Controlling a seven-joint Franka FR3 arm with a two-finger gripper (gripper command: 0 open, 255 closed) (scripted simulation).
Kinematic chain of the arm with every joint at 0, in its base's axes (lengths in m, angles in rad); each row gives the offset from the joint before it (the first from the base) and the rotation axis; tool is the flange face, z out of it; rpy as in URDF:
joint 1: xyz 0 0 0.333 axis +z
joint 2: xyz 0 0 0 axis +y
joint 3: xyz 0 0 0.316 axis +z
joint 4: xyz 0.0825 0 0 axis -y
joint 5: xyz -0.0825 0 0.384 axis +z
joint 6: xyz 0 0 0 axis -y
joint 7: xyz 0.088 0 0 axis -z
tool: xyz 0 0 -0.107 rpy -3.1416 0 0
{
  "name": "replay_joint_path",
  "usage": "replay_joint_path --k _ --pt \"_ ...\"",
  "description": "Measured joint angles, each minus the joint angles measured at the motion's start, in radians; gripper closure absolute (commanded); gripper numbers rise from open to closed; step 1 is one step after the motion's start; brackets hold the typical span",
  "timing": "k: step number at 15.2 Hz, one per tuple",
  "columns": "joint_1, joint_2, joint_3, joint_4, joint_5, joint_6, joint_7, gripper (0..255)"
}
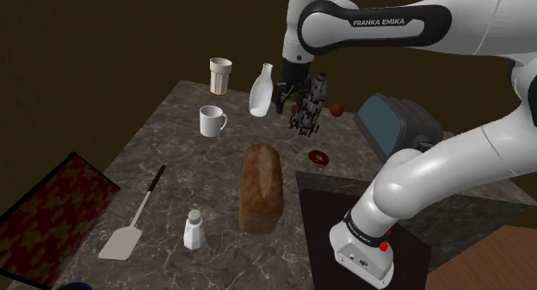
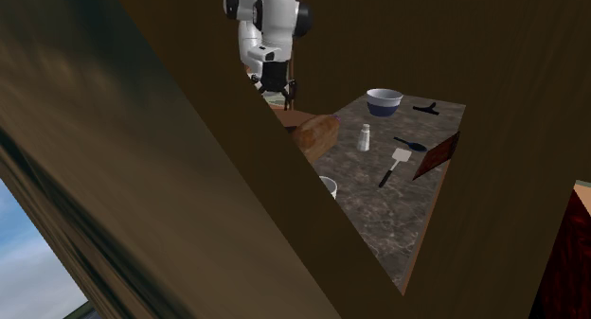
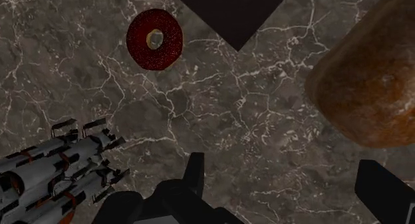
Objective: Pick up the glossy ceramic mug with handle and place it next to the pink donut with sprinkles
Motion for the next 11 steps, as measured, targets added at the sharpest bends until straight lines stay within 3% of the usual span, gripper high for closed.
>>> replay_joint_path --k 11 --pt "0.014 0.384 0.078 0.225 -0.007 0.203 0.167 0"
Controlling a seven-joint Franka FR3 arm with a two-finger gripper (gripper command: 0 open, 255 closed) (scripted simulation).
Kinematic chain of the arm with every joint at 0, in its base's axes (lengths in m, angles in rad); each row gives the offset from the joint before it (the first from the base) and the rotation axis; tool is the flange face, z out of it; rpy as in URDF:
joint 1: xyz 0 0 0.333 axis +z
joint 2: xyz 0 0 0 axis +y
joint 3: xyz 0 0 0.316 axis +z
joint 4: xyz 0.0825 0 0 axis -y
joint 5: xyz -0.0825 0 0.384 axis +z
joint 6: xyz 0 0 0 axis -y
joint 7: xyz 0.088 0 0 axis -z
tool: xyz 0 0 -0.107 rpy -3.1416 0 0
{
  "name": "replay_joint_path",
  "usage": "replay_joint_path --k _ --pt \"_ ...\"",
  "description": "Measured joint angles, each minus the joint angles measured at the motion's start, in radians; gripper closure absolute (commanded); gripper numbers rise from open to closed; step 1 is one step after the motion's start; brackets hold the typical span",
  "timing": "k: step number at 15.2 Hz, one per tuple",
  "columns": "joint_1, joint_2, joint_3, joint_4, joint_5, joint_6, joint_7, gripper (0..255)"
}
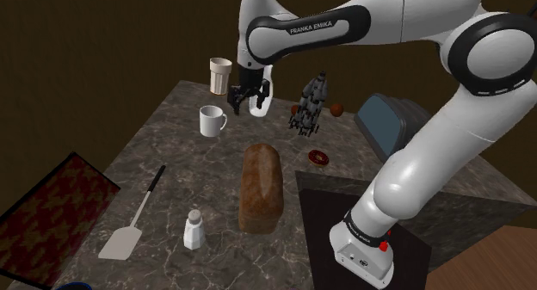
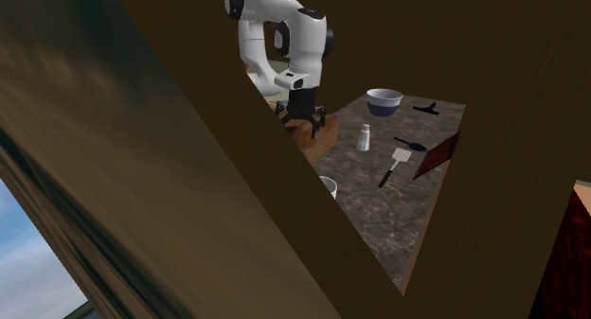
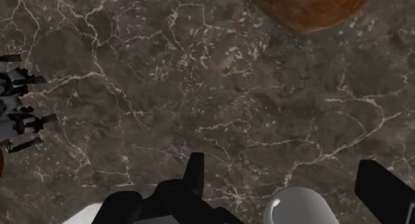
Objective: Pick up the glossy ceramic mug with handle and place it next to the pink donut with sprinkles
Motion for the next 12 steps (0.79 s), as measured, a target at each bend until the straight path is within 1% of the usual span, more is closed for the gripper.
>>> replay_joint_path --k 2,6,10,12 --pt "0.003 0.075 0.007 0.048 -0.012 0.035 0.027 0" --pt "0.019 0.22 0.02 0.169 -0.039 0.074 0.088 0" --pt "0.041 0.375 0.023 0.32 -0.071 0.091 0.14 0" --pt "0.053 0.451 0.02 0.415 -0.084 0.081 0.158 0"
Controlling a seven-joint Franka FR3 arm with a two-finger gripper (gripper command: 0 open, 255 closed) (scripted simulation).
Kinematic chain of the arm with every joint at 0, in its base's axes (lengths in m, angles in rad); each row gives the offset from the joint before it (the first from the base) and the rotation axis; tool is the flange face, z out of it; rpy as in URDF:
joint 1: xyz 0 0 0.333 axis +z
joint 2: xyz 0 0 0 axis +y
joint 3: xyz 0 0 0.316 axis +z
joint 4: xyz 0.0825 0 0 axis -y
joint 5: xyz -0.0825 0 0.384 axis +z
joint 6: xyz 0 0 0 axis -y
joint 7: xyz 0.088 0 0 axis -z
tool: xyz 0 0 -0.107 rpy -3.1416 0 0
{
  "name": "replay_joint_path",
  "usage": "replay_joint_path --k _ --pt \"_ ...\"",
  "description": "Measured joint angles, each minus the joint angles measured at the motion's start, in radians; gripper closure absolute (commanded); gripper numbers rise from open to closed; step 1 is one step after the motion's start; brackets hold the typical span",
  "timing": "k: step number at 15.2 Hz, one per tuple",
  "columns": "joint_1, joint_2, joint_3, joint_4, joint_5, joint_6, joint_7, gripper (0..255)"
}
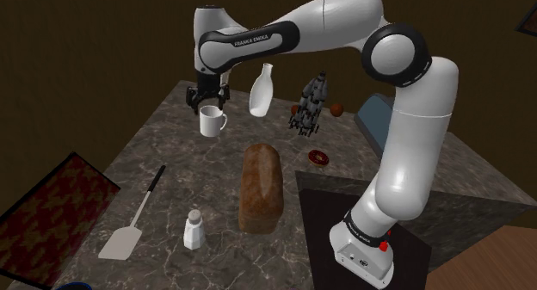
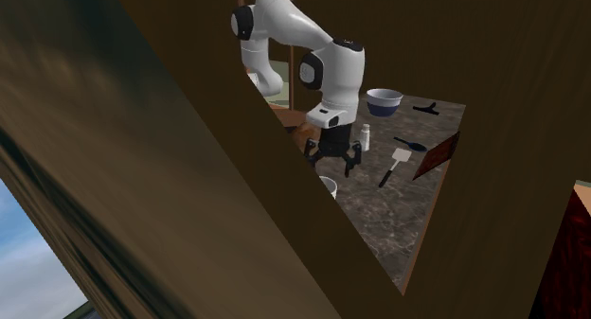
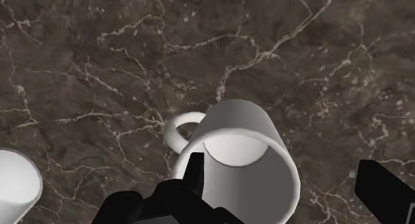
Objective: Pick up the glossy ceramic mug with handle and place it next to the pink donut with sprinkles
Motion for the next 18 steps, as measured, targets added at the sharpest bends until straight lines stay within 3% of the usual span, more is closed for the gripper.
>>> replay_joint_path --k 4,16,17,18 --pt "0.013 0.086 -0.005 0.085 -0.015 0.01 0.019 0" --pt "0.015 0.125 -0.011 0.057 -0.026 0.077 0.028 0" --pt "0.015 0.125 -0.011 0.057 -0.026 0.077 0.028 255" --pt "0.015 0.125 -0.011 0.057 -0.026 0.077 0.028 255"
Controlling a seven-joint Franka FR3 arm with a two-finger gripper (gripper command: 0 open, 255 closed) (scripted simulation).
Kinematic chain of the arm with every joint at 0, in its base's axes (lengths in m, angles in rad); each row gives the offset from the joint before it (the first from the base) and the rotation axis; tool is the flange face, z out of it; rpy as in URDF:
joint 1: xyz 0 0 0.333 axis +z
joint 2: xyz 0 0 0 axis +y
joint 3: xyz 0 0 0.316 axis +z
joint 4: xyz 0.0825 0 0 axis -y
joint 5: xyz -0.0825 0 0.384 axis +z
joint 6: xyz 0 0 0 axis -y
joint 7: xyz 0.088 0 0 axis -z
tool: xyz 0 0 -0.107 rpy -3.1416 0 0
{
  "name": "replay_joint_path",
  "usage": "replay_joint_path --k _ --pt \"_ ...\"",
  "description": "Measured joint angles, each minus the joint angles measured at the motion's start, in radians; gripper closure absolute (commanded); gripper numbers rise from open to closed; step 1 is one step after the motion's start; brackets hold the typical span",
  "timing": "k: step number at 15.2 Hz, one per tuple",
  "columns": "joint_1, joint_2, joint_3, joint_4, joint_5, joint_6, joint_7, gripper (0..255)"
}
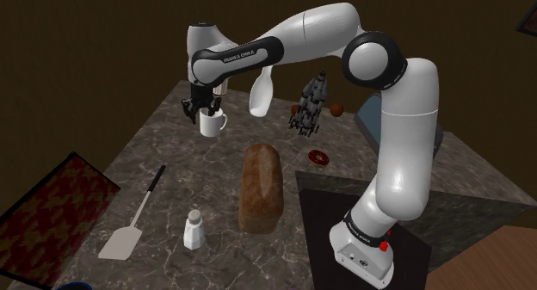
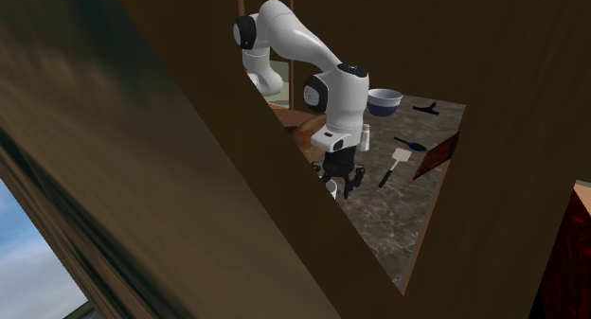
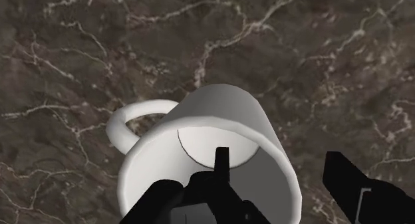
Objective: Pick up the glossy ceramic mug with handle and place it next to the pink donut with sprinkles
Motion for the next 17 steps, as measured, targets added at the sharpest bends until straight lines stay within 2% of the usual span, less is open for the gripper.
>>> replay_joint_path --k 9,17 --pt "0.0 0.0 0.0 0.0 0.0 0.0 0.0 255" --pt "-0.001 -0.033 0.005 0.045 0.011 -0.077 -0.011 255"
